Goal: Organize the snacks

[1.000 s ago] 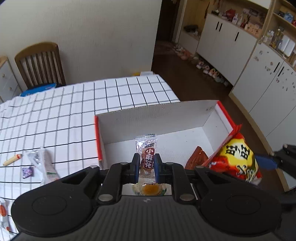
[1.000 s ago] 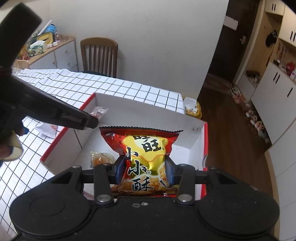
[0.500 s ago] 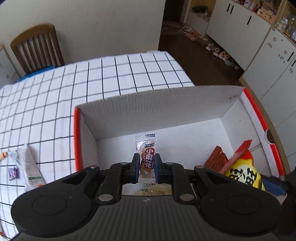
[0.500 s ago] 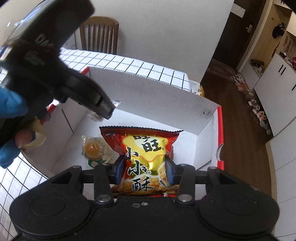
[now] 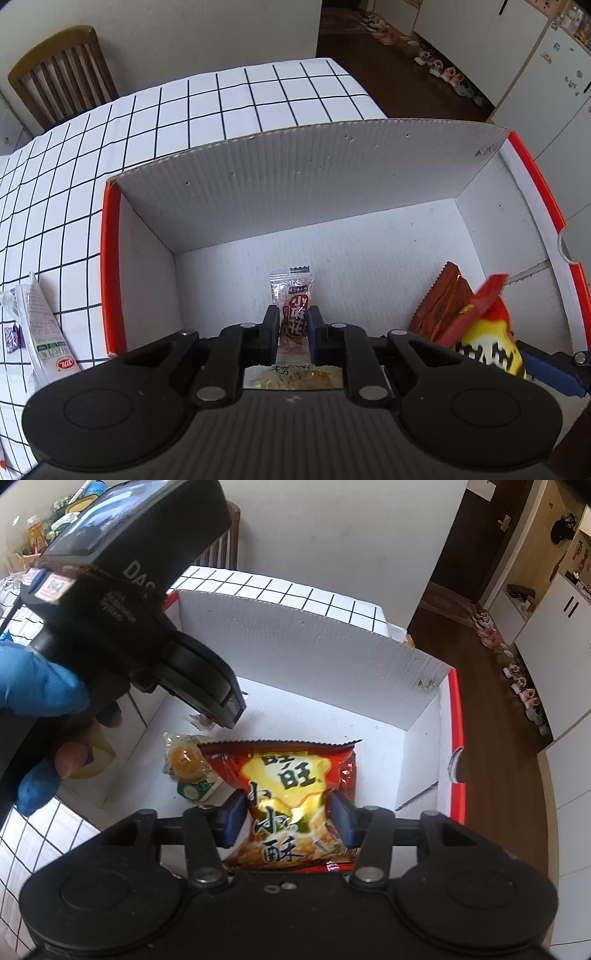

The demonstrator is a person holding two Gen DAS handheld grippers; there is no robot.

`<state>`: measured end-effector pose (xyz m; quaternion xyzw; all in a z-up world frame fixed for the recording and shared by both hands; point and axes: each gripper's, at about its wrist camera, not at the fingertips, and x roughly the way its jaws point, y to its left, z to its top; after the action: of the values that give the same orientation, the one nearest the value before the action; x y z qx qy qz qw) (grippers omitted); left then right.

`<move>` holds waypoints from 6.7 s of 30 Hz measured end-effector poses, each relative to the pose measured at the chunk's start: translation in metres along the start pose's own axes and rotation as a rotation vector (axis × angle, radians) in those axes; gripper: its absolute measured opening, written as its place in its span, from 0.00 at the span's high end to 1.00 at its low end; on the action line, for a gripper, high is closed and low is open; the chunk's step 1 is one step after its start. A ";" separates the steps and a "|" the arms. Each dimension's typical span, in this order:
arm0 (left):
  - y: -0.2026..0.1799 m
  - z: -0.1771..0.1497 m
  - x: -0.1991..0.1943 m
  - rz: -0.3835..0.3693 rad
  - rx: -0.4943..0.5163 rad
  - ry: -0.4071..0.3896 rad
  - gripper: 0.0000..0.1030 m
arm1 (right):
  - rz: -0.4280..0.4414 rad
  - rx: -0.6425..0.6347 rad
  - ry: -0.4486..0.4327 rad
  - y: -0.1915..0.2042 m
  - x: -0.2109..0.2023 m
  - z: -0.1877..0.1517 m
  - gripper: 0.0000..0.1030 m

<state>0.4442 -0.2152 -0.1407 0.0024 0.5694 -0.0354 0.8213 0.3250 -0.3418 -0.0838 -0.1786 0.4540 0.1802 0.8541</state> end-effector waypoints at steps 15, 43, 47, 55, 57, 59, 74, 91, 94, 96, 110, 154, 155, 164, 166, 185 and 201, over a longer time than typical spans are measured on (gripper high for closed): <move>0.008 -0.006 -0.029 -0.037 -0.050 -0.037 0.83 | 0.002 0.002 -0.076 0.002 -0.027 -0.006 0.29; 0.031 -0.069 -0.150 -0.115 -0.040 -0.291 0.83 | 0.050 0.053 -0.241 0.006 -0.109 -0.021 0.19; 0.037 -0.084 -0.166 -0.127 -0.039 -0.326 0.83 | 0.069 0.058 -0.275 0.009 -0.120 -0.022 0.18; 0.057 -0.116 -0.194 -0.136 -0.050 -0.385 0.83 | 0.107 0.076 -0.349 0.017 -0.142 -0.022 0.15; 0.064 -0.125 -0.200 -0.133 -0.058 -0.404 0.83 | 0.117 0.078 -0.363 0.021 -0.146 -0.021 0.15; 0.072 -0.133 -0.205 -0.136 -0.069 -0.416 0.83 | 0.127 0.077 -0.375 0.027 -0.150 -0.021 0.15; 0.141 -0.192 -0.241 -0.086 -0.182 -0.537 0.27 | 0.218 0.024 -0.440 0.090 -0.165 -0.013 0.09; 0.231 -0.254 -0.252 0.035 -0.203 -0.568 0.18 | 0.318 0.000 -0.442 0.182 -0.148 0.008 0.00; 0.254 -0.264 -0.247 0.044 -0.233 -0.542 0.18 | 0.328 0.010 -0.411 0.196 -0.138 0.011 0.00; 0.270 -0.271 -0.243 0.061 -0.257 -0.532 0.18 | 0.322 0.007 -0.398 0.205 -0.132 0.013 0.00; 0.368 -0.291 -0.205 0.155 -0.321 -0.458 0.18 | 0.306 0.026 -0.279 0.273 -0.084 0.040 0.00; 0.459 -0.260 -0.074 -0.009 -0.360 -0.314 0.35 | 0.105 0.370 0.228 0.414 0.110 0.127 0.19; 0.458 -0.260 -0.073 -0.014 -0.355 -0.314 0.36 | 0.101 0.365 0.232 0.415 0.110 0.127 0.20; 0.453 -0.257 -0.072 -0.034 -0.346 -0.320 0.58 | 0.099 0.364 0.231 0.418 0.110 0.129 0.39; 0.453 -0.257 -0.073 -0.034 -0.343 -0.319 0.61 | 0.109 0.368 0.226 0.417 0.108 0.128 0.47; 0.433 -0.266 -0.085 -0.069 -0.364 -0.293 0.66 | 0.127 0.398 0.183 0.369 0.066 0.099 0.54; 0.360 -0.269 -0.129 -0.125 -0.317 -0.300 0.66 | 0.182 0.391 0.135 0.297 -0.006 0.053 0.54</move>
<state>0.1700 0.1631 -0.1278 -0.1670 0.4382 0.0036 0.8832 0.2202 -0.0594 -0.0932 0.0206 0.5508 0.1527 0.8203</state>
